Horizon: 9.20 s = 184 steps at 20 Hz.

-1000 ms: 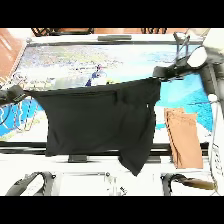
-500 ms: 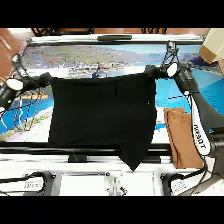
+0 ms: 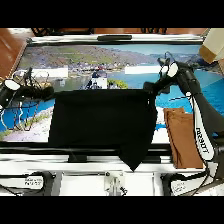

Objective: Fold the shirts.

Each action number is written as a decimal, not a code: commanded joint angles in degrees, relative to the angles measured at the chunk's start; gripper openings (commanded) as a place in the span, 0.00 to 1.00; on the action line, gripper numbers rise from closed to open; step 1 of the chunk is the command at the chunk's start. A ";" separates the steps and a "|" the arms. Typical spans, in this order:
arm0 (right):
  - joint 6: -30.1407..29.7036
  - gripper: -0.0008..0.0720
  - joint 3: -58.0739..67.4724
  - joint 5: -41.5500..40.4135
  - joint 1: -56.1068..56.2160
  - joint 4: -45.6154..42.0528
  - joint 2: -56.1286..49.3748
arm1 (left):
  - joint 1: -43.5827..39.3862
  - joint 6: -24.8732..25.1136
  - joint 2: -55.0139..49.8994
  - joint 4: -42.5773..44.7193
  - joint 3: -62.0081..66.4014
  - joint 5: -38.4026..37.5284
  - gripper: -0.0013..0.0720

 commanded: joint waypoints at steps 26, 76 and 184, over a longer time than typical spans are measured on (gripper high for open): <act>-8.87 0.73 -11.37 28.81 -4.00 -8.41 13.84 | 11.02 -2.40 0.76 8.35 -2.45 -37.24 0.58; -20.13 0.11 -40.89 -10.47 -9.01 23.85 31.04 | 16.85 12.00 14.14 -3.85 -16.06 -19.34 0.07; 0.48 0.75 -4.63 2.51 10.51 22.58 5.40 | 0.11 2.05 12.66 -14.64 10.80 -21.53 0.07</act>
